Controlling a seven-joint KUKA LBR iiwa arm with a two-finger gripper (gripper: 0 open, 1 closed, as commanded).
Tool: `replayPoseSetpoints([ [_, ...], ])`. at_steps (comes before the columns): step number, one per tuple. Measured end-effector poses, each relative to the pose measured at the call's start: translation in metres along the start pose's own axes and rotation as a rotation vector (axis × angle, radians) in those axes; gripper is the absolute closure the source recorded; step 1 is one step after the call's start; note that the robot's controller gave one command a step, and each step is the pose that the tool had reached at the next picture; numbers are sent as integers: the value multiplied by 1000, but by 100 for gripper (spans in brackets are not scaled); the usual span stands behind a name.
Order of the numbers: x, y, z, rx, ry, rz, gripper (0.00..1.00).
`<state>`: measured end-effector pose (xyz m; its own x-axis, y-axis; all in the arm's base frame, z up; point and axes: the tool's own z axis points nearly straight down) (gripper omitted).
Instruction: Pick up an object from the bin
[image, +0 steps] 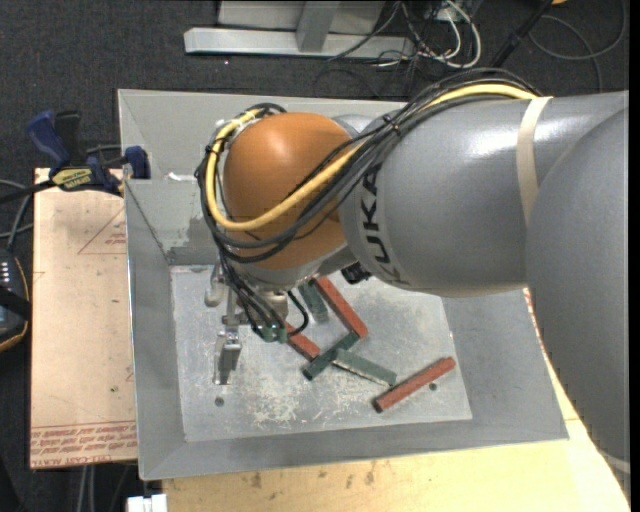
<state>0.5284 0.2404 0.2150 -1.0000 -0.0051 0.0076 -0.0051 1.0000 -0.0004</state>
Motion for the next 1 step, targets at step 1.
replayPoseSetpoints([
  [1,-2,-1,-5,-2,-8,4,0],
])
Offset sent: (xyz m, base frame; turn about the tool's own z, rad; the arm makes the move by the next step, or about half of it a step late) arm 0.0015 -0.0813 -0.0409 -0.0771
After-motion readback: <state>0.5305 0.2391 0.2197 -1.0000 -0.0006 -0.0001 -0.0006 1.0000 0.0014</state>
